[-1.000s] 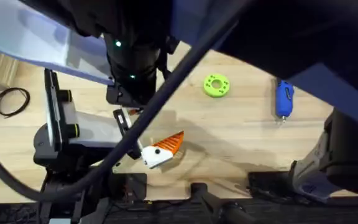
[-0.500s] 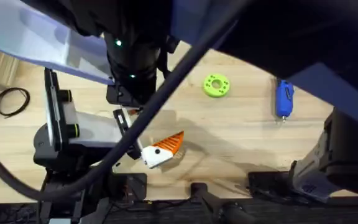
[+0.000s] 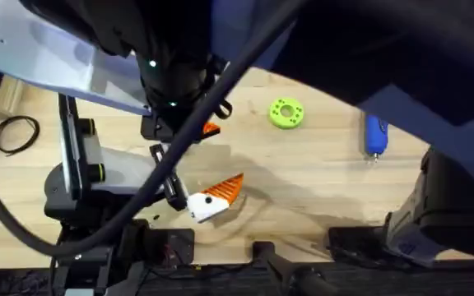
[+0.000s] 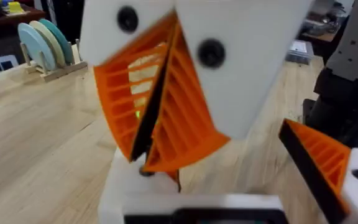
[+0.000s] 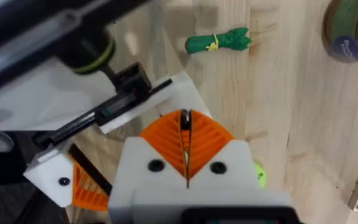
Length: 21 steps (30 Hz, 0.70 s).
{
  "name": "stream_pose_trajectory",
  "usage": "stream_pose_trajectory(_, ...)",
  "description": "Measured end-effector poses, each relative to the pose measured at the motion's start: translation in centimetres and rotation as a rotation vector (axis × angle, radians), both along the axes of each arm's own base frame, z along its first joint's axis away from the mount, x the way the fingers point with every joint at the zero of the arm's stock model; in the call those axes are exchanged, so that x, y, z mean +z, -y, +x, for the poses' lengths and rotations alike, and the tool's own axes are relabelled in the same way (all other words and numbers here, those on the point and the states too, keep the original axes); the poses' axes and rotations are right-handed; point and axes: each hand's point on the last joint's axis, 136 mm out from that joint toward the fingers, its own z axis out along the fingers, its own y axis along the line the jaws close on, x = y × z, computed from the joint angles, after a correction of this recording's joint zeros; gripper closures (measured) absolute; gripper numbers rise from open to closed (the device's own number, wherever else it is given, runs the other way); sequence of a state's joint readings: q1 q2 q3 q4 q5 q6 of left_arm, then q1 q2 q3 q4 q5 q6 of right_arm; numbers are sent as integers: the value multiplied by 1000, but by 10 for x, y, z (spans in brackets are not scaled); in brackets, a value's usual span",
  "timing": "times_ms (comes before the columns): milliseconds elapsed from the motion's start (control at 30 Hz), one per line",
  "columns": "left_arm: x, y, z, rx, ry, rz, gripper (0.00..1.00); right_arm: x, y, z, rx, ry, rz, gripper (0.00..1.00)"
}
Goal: Pick up the gripper from the table and insert it into the empty holder that is missing its gripper. Then pick up a screw, insert it into the mounting hole, and use the screwdriver to tighten it. Finally, clean up the table by picking up the vegetable and placing it into the bucket.
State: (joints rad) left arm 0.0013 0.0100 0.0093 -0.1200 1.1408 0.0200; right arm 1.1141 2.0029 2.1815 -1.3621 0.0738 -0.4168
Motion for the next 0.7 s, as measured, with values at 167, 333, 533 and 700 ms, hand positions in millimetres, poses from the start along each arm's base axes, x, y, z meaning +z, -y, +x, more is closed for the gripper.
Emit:
stream_pose_trajectory(167,0,0,0,0,0,0,15,0,0,0,0,0,0,996)
stream_pose_trajectory(333,0,0,0,0,0,0,15,-1,0,0,0,-2,-3,996)
stream_pose_trajectory(533,0,0,0,0,0,0,15,-7,-1,0,0,-9,-17,996)
stream_pose_trajectory(700,0,0,0,0,0,0,15,-8,-1,0,1,-12,-17,996)
